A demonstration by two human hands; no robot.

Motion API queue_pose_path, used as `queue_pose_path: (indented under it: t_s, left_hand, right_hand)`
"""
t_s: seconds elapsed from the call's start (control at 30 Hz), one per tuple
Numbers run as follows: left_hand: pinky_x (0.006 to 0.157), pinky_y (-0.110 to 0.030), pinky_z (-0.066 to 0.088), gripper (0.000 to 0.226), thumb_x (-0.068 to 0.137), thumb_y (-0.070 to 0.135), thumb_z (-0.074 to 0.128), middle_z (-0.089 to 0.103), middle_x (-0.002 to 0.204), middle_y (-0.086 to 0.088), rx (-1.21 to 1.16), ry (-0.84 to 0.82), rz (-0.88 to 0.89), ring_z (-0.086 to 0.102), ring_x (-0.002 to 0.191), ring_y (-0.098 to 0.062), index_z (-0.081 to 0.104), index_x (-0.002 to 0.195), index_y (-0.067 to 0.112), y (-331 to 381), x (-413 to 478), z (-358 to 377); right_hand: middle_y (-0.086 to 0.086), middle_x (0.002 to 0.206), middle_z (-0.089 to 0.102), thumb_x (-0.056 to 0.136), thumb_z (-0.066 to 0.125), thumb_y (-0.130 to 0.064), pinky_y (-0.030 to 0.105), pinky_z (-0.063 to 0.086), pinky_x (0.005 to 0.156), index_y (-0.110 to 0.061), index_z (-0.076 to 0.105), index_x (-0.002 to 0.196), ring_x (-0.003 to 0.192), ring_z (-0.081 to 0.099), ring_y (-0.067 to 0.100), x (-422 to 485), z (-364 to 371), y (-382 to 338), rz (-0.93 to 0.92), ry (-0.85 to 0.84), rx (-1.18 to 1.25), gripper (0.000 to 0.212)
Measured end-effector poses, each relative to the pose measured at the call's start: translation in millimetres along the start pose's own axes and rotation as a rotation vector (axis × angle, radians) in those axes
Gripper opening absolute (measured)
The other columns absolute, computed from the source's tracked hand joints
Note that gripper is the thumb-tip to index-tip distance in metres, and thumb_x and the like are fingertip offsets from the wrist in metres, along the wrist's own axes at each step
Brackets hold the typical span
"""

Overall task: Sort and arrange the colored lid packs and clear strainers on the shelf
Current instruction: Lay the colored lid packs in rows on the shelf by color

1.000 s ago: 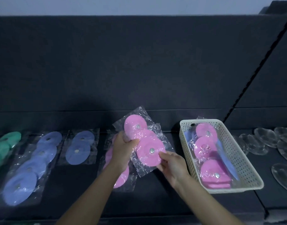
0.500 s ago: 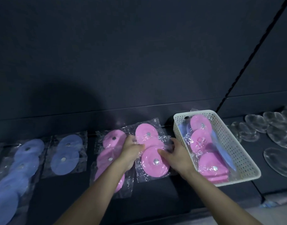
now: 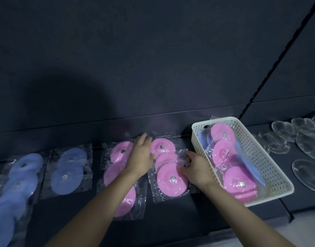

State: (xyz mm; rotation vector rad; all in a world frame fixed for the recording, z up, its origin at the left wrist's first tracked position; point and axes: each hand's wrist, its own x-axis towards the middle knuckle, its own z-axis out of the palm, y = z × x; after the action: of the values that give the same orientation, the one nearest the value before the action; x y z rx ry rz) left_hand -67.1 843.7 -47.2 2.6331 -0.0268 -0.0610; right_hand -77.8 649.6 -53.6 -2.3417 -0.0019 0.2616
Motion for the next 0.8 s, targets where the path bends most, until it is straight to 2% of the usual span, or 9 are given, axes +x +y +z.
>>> queue_pose_path:
  t_s: [0.07,0.17,0.3,0.37,0.47,0.57,0.67,0.73,0.8]
  left_hand:
    - [0.117,-0.032,0.013,0.058,0.096,0.03,0.051,0.007,0.16,0.001,0.075,-0.144,0.143,0.004,0.147,-0.02,0.027,0.148,0.019,-1,0,1]
    - [0.119,-0.034,0.006,0.062,0.098,0.047,0.036,0.001,0.16,0.006,0.227,-0.316,0.202,-0.001,0.147,-0.016,0.012,0.152,0.026,-7,1,10]
    - [0.118,-0.038,0.004,0.064,0.098,0.052,0.027,-0.001,0.16,0.007,0.341,-0.31,0.209,0.002,0.147,-0.013,0.004,0.152,0.028,-17,0,15]
    - [0.118,-0.038,0.006,0.064,0.098,0.052,0.027,0.001,0.161,0.006,0.348,-0.293,0.201,0.005,0.147,-0.014,0.004,0.152,0.029,-20,-1,14]
    - [0.118,-0.035,0.011,0.063,0.098,0.052,0.03,0.006,0.16,0.002,0.306,-0.258,0.185,0.011,0.147,-0.017,0.005,0.152,0.03,-19,-4,13]
    - [0.116,-0.034,0.018,0.062,0.098,0.05,0.034,0.011,0.16,0.001,0.23,-0.221,0.169,0.016,0.146,-0.019,0.01,0.152,0.03,-17,-10,9]
    - [0.114,-0.032,0.022,0.06,0.098,0.044,0.039,0.014,0.159,0.002,0.162,-0.156,0.134,0.018,0.145,-0.019,0.017,0.151,0.024,-18,-21,0]
    - [0.114,-0.03,0.021,0.059,0.098,0.043,0.041,0.015,0.159,0.003,0.141,-0.111,0.14,0.015,0.145,-0.015,0.02,0.15,0.023,-20,-31,-6]
    - [0.114,-0.026,0.016,0.059,0.097,0.043,0.043,0.016,0.158,0.005,0.126,-0.089,0.173,0.011,0.146,-0.011,0.024,0.149,0.022,-24,-43,-11]
  right_hand:
    - [0.0,0.079,0.061,0.076,0.068,-0.01,0.008,0.037,0.046,-0.018,0.055,0.09,0.062,0.054,0.007,0,3,-1,-0.003,-0.061,-0.004,0.02]
    - [0.003,0.099,0.055,0.071,0.076,-0.026,0.013,0.039,0.056,-0.023,0.048,0.091,0.076,0.056,0.013,0,9,-1,0.019,-0.159,-0.057,0.035]
    - [0.002,0.106,0.048,0.071,0.079,-0.026,0.02,0.044,0.072,-0.018,0.052,0.103,0.086,0.052,0.014,2,10,-9,0.025,-0.181,-0.085,0.043]
    - [0.001,0.11,0.045,0.073,0.079,-0.022,0.014,0.041,0.074,-0.015,0.051,0.12,0.091,0.05,0.013,3,9,-13,0.025,-0.21,-0.066,0.055]
    - [0.004,0.114,0.059,0.072,0.079,-0.008,0.008,0.046,0.069,-0.008,0.051,0.127,0.091,0.056,0.013,3,6,-14,0.029,-0.215,0.085,0.062]
    - [0.004,0.122,0.058,0.071,0.077,-0.004,0.025,0.048,0.094,-0.013,0.048,0.137,0.106,0.059,0.017,-1,4,-8,0.01,-0.183,0.097,0.073]
    - [0.009,0.145,0.033,0.07,0.08,-0.018,0.028,0.037,0.107,-0.029,0.043,0.141,0.13,0.042,0.028,-12,1,-1,-0.178,-0.129,-0.099,0.081]
    - [0.009,0.156,0.014,0.07,0.08,-0.031,0.039,0.026,0.116,-0.038,0.034,0.144,0.142,0.017,0.031,-22,2,3,-0.357,-0.208,-0.253,0.088]
    - [0.002,0.16,-0.002,0.072,0.076,-0.045,0.045,0.013,0.119,-0.043,0.024,0.146,0.146,-0.003,0.029,-32,8,7,-0.42,-0.289,-0.42,0.09]
